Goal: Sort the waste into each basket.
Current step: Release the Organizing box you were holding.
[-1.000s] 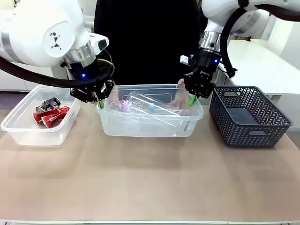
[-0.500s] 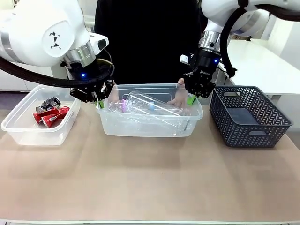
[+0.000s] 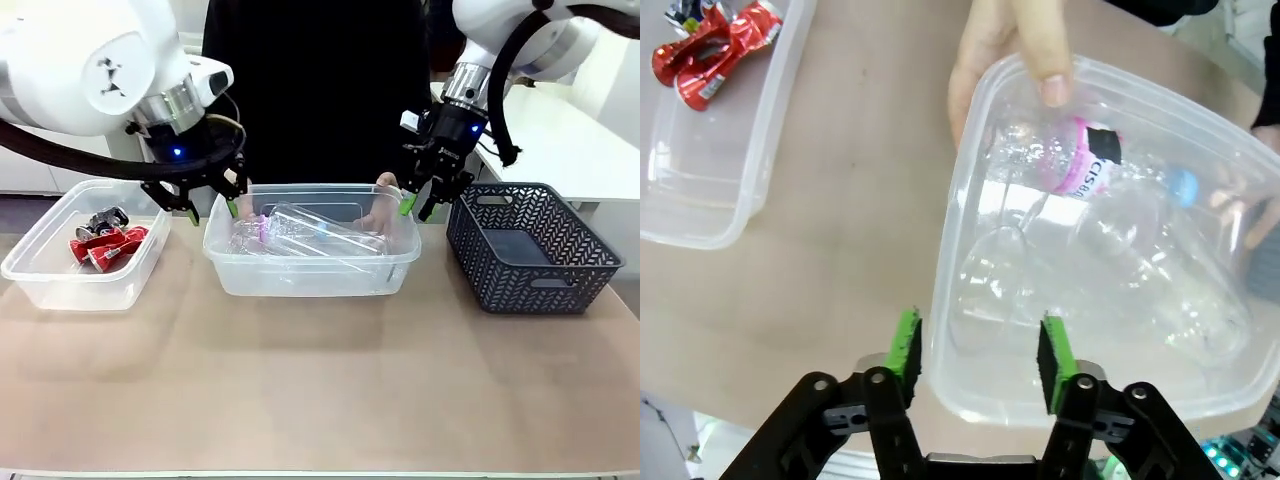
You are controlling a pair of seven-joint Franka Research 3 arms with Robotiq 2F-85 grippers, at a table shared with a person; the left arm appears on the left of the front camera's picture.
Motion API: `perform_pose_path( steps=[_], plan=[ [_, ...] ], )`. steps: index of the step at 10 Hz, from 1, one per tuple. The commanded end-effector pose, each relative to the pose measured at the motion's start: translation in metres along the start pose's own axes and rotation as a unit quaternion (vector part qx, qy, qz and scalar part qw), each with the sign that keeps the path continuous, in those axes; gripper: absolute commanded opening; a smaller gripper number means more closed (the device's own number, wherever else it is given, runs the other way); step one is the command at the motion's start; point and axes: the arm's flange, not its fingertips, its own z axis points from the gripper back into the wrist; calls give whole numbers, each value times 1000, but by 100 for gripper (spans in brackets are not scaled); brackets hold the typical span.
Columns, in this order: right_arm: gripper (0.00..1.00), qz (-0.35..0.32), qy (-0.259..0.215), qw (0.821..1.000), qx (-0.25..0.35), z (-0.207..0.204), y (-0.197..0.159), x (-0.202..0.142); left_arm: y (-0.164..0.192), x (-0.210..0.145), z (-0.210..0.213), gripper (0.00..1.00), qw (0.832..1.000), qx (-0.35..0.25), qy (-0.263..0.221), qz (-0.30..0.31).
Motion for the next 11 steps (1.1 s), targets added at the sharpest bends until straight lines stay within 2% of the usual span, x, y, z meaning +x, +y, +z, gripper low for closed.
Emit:
perform_pose_path(
  steps=[1, 3, 6, 7, 8, 11],
  plan=[
    [84, 18, -48, 998, 23, -4, -4, -18, 10, -8, 11, 100, 1000, 4, -25, 8],
    [100, 33, -137, 989, 34, 1, -4, -26, 14, -12, 17, 100, 999, -18, -31, -7],
    [100, 42, -248, 967, 47, 6, -5, -37, 19, -13, 17, 100, 997, -63, -22, -29],
    [100, 35, -262, 964, 40, 5, -1, -34, 19, -12, 16, 100, 997, -73, -14, -24],
    [100, 20, -212, 976, 37, 23, -3, -26, 7, -12, 20, 100, 999, -36, -26, -14],
    [100, 20, -212, 976, 37, 23, -3, -26, 7, -12, 20, 100, 999, -36, -26, -14]
  ],
)
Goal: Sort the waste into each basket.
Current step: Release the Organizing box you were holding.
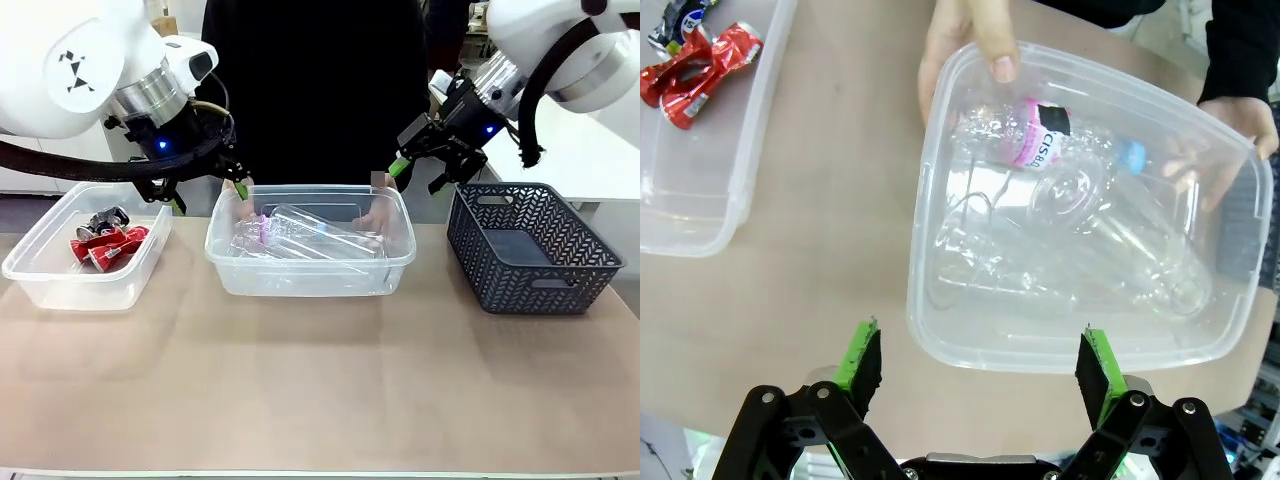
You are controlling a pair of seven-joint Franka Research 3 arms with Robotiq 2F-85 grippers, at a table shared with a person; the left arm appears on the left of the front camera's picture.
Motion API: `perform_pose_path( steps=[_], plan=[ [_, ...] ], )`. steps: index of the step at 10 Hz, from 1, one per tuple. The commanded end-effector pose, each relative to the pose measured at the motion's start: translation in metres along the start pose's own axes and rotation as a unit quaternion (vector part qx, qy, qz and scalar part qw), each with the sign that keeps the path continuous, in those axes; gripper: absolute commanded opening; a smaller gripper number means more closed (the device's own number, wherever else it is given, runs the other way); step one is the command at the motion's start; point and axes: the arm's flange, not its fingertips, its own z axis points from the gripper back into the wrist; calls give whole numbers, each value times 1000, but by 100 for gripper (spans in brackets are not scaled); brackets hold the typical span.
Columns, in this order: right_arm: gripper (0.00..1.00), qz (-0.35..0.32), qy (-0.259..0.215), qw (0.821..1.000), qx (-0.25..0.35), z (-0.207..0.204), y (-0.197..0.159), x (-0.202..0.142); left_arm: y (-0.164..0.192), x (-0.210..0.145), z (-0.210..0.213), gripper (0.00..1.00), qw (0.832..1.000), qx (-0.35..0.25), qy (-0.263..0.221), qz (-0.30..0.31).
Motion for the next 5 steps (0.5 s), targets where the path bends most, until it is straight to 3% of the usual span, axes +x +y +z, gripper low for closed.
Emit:
perform_pose_path(
  steps=[1, 3, 5],
  plan=[
    [100, 1, 7, 1000, 0, 5, 1, 5, -1, 0, 2, 100, 1000, 9, -3, 4],
    [100, 1, 7, 1000, 0, 5, 1, 5, 0, 0, 0, 100, 1000, 1, -1, -1],
    [100, 0, 3, 1000, 1, 1, 0, 0, 21, -5, 51, 100, 999, -19, -49, -7]
  ],
)
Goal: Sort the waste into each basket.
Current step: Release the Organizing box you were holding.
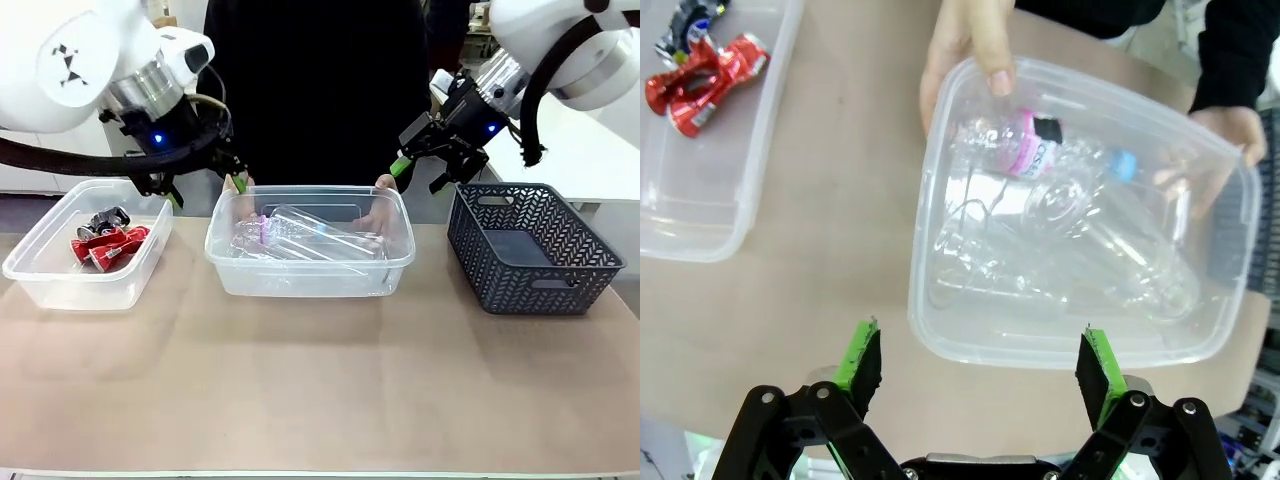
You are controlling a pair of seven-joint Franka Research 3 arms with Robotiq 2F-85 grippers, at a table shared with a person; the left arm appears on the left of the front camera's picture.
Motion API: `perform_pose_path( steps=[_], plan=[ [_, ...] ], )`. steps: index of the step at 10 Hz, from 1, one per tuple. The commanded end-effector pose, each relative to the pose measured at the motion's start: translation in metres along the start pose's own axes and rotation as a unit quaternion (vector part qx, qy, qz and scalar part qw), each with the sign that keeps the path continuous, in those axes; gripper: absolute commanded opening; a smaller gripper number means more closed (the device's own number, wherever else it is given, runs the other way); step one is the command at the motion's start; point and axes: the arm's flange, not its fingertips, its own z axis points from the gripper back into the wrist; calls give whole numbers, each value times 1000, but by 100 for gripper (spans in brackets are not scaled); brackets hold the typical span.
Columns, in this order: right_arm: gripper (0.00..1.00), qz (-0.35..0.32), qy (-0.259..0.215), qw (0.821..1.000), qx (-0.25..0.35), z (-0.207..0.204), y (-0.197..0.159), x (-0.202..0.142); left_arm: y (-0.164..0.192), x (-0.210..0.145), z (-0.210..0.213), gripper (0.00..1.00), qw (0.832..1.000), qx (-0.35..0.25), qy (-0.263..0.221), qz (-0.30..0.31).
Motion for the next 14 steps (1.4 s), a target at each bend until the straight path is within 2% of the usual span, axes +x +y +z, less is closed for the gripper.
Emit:
perform_pose_path(
  steps=[1, 2, 3, 4, 5, 6, 7, 8, 9, 10, 14],
  plan=[
    [100, 14, -9, 994, 106, 44, -17, -34, 32, -15, 62, 100, 997, -69, -21, -16],
    [100, 14, -30, 979, 200, 78, -28, -63, 47, -25, 83, 100, 989, -139, 0, -43],
    [100, 26, -20, 944, 327, 107, -39, -91, 69, -33, 97, 100, 964, -244, 41, -100],
    [100, 18, -32, 907, 420, 130, -53, -117, 93, -37, 104, 100, 946, -316, 22, -67],
    [100, -40, -81, 871, 482, 150, -68, -139, 119, -43, 109, 100, 920, -389, 19, -28],
    [100, -135, -133, 844, 502, 165, -90, -160, 151, -52, 108, 100, 893, -450, 4, 0],
    [100, -175, -180, 816, 520, 171, -114, -174, 179, -57, 100, 100, 875, -484, -6, 21],
    [100, -195, -221, 805, 516, 171, -131, -183, 198, -59, 87, 100, 863, -504, -4, 29],
    [100, -68, -107, 875, 467, 181, -95, -169, 211, -56, 67, 100, 853, -519, 13, 56],
    [100, -68, -107, 875, 467, 181, -95, -169, 179, -29, 131, 100, 870, -493, -18, 18],
    [100, -68, -107, 875, 467, 181, -95, -169, 179, -29, 131, 100, 870, -493, -18, 18]
  ],
)
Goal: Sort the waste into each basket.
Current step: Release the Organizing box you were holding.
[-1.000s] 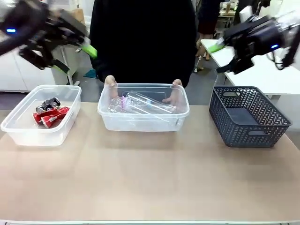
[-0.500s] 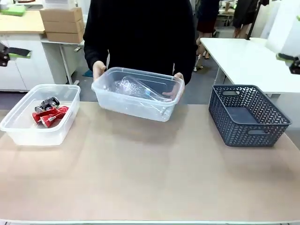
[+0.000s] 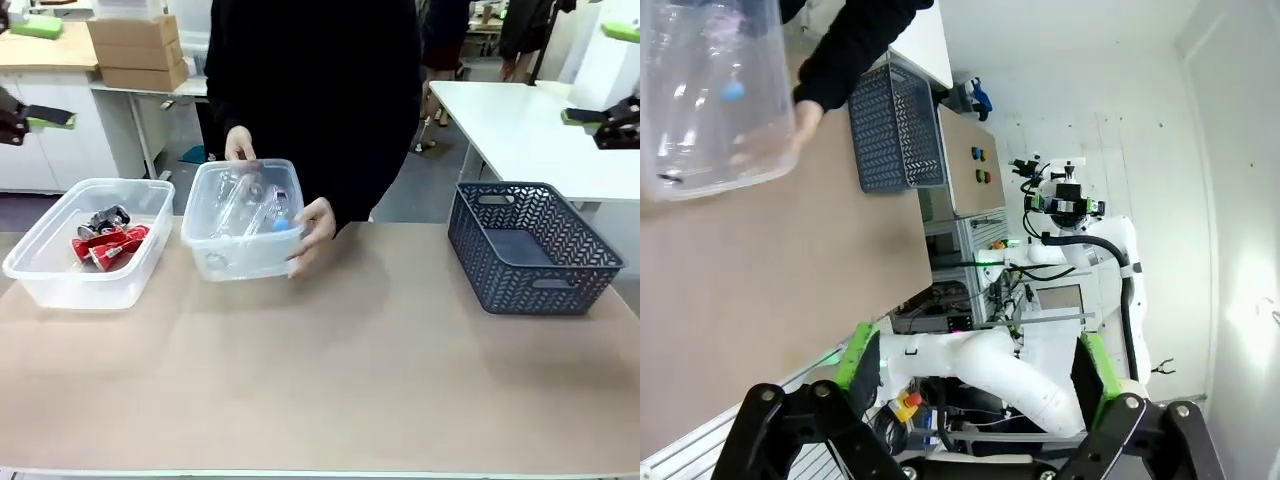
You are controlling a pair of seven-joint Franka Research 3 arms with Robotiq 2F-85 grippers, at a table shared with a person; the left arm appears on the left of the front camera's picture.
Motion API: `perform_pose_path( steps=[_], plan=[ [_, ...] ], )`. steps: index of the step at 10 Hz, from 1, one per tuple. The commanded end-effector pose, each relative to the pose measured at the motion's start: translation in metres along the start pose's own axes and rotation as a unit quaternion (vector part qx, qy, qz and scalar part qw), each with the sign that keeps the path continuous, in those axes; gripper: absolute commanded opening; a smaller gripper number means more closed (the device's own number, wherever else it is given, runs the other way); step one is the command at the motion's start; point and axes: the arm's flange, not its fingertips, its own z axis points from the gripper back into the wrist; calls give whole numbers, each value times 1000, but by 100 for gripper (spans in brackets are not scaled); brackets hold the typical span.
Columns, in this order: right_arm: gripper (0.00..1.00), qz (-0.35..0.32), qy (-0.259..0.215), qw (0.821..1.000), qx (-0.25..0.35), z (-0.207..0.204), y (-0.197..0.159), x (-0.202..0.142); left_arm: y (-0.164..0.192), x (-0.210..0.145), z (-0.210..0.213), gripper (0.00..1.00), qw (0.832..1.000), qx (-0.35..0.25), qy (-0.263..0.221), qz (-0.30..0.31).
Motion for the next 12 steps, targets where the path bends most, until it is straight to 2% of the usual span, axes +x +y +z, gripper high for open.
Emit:
perform_pose_path(
  steps=[1, 12],
  plan=[
    [100, 9, 1, 1000, 0, 10, -3, 3, 2, 2, 3, 100, 1000, -11, -4, -13],
    [100, 9, 1, 1000, 0, 10, -3, 3, 2, 2, 3, 100, 1000, -11, -4, -13]
  ],
)
